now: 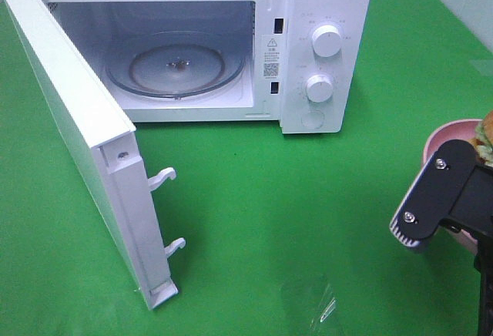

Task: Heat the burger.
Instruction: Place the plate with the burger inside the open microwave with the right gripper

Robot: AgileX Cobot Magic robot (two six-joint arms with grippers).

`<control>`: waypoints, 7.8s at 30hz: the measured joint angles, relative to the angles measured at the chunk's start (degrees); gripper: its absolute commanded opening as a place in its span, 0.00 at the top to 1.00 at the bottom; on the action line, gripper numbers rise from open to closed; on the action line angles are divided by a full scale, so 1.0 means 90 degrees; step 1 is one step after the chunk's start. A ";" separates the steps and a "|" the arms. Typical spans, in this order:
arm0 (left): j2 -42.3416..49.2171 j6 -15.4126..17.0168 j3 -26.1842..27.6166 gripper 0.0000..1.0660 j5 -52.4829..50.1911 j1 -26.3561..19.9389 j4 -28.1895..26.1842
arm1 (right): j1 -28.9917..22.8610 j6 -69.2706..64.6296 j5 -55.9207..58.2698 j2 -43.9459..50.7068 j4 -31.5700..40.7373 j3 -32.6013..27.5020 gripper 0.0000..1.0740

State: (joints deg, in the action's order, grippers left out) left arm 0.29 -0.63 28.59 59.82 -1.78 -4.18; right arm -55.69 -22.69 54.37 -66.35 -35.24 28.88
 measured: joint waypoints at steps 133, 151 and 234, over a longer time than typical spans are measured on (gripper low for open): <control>0.0000 0.0000 0.0000 0.06 0.0000 0.0000 0.0000 | 0.2171 1.2815 -0.4068 -0.1235 0.3266 0.0999 1.00; 0.0000 0.0000 0.0000 0.06 0.0000 0.0000 0.0000 | 0.1706 1.2809 -0.4342 -0.2432 0.3285 0.2018 1.00; 0.0000 0.0000 0.0000 0.06 0.0000 0.0000 0.0000 | 0.1802 1.0829 -0.3011 -0.7003 0.2483 0.8028 0.99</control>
State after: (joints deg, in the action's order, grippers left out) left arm 0.29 -0.63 28.59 59.82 -1.78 -4.18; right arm -39.48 74.77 27.27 -129.37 -12.89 101.13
